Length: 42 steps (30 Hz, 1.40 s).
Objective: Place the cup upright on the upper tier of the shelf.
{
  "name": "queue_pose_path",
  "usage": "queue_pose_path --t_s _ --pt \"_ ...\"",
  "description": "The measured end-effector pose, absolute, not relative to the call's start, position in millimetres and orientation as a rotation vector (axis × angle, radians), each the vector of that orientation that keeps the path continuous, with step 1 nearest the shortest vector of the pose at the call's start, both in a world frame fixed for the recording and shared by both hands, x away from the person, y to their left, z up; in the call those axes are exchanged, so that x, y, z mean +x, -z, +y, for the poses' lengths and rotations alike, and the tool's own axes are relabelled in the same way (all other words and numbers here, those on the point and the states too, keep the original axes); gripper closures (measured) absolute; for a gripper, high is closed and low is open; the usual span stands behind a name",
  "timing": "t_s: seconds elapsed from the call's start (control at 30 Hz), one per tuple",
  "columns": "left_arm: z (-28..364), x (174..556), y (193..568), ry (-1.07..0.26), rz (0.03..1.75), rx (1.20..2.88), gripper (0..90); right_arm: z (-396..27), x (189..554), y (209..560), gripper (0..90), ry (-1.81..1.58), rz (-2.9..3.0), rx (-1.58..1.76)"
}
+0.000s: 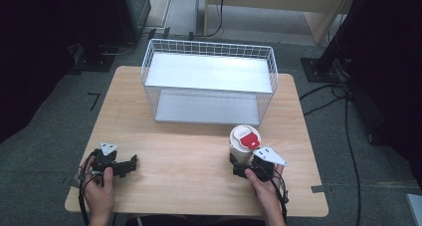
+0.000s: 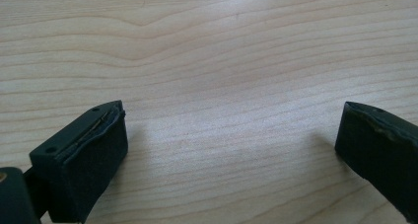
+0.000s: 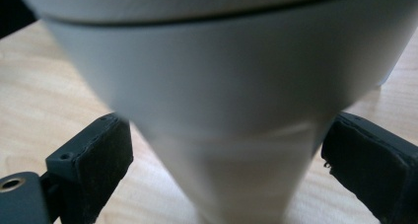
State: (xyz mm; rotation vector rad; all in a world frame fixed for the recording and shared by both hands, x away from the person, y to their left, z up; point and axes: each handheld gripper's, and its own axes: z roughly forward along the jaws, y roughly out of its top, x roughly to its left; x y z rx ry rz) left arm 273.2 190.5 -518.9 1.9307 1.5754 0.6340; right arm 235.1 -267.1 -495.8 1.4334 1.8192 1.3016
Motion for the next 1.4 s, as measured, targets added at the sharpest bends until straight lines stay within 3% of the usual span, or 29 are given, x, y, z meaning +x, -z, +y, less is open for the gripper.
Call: queue_pose_path --t_s 0.83,1.4 --pt "190 273 519 -0.634 1.575 1.931 0.0 -253 250 500 4.8 -1.400 1.624 1.361" --pt "190 273 519 -0.634 1.574 1.931 0.0 -248 242 493 8.9 -1.438 1.565 1.305"
